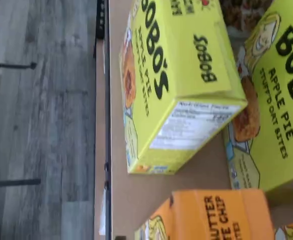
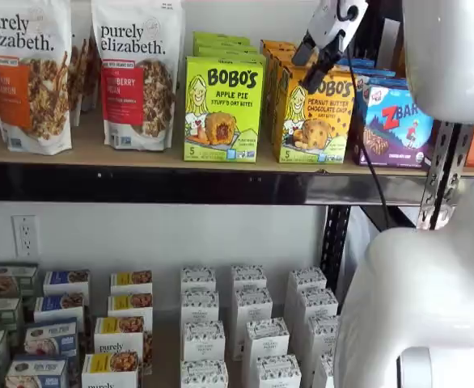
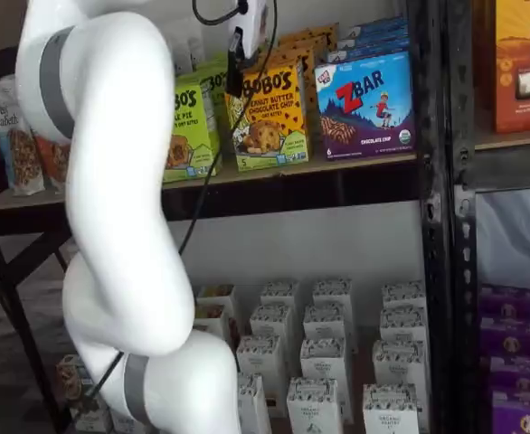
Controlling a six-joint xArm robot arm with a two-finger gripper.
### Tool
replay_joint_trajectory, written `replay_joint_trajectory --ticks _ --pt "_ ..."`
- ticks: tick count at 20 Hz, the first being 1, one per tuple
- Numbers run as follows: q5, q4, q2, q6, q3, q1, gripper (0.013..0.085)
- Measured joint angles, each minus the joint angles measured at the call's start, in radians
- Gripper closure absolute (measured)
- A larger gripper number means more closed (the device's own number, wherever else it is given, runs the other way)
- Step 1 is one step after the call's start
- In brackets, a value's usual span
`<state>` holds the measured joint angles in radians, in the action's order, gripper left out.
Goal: Pick up the orange box on the top shelf, the fifth box from the left
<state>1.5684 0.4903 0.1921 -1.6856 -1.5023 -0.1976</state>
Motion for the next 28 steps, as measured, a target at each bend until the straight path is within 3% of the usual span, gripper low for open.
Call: replay_joint_trajectory --ticks 12,18,23,28 --pt "0.059 -0.112 -0.073 -0.005 -0.077 0.015 0.013" --pt "0.093 -0.112 -0.094 0.002 -0.102 0.019 0.013" --pt "0.078 -0.109 -0.083 0.002 -0.088 0.02 0.029" --pt "0.076 -0.105 -0.077 0.0 -0.082 0.018 0.037"
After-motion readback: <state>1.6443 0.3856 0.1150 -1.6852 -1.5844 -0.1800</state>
